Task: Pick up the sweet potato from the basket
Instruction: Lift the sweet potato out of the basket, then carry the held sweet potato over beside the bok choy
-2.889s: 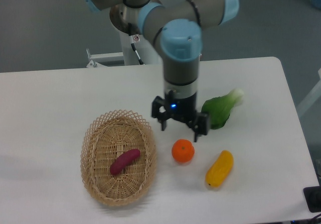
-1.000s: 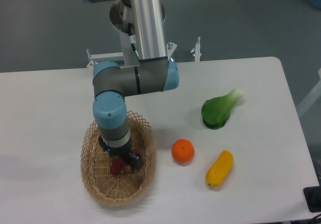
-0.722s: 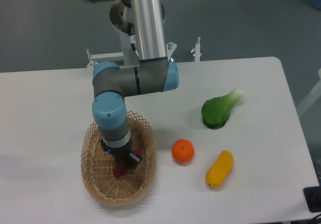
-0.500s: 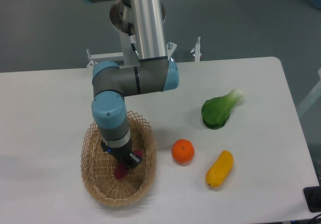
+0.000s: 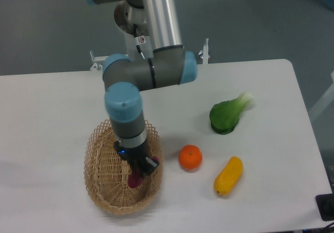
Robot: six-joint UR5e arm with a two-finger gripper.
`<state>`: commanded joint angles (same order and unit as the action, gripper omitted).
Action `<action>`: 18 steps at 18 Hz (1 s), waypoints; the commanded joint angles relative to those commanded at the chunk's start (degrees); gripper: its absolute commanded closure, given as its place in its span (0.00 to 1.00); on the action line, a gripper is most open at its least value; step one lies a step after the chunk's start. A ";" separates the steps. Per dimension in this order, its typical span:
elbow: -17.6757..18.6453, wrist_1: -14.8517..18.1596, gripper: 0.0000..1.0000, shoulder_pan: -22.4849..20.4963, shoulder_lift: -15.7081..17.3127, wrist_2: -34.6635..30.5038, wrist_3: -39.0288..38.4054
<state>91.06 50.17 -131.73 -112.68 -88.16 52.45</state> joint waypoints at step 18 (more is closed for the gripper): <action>-4.49 10.03 0.68 -23.22 2.82 1.58 29.64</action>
<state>86.57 60.21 -154.95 -109.86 -86.57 82.09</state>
